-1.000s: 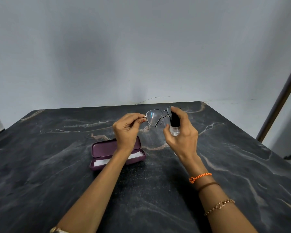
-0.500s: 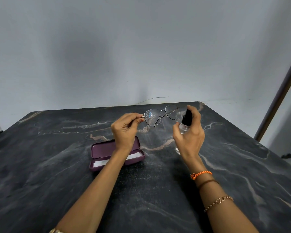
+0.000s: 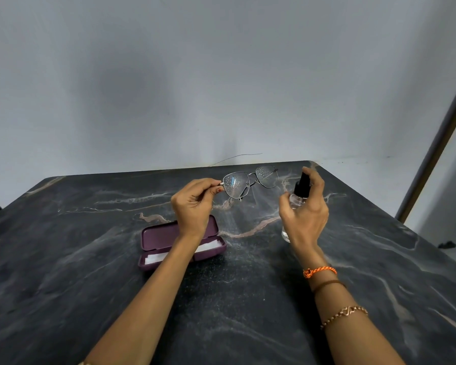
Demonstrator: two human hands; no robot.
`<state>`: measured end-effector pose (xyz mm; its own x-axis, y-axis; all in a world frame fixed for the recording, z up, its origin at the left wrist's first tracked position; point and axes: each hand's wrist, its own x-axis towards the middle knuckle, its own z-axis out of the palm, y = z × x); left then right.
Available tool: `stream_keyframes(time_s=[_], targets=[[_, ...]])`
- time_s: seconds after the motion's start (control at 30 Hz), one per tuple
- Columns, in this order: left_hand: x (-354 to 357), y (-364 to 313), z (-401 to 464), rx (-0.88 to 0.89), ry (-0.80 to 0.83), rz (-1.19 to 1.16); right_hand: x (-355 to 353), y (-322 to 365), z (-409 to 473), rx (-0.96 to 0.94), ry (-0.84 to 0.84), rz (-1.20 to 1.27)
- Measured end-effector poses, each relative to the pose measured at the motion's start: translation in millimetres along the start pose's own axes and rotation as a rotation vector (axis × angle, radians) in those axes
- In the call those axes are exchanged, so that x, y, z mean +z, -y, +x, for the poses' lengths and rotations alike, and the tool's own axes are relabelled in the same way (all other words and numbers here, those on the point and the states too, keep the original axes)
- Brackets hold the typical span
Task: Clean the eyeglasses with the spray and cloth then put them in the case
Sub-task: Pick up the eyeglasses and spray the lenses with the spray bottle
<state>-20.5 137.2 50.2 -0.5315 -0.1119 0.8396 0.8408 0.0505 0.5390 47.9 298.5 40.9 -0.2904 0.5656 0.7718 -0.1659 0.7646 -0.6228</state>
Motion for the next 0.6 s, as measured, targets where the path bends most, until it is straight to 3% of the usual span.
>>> stream_keyframes(time_s=[0.33, 0.6], targets=[[-0.5, 1.3, 0.0, -0.021, -0.016, -0.009, 4.2, -15.5, -6.5, 0.110, 0.061, -0.095], [-0.5, 4.1, -0.4, -0.025, -0.037, -0.020, 9.0, -15.6, -8.2, 0.064, 0.001, -0.110]])
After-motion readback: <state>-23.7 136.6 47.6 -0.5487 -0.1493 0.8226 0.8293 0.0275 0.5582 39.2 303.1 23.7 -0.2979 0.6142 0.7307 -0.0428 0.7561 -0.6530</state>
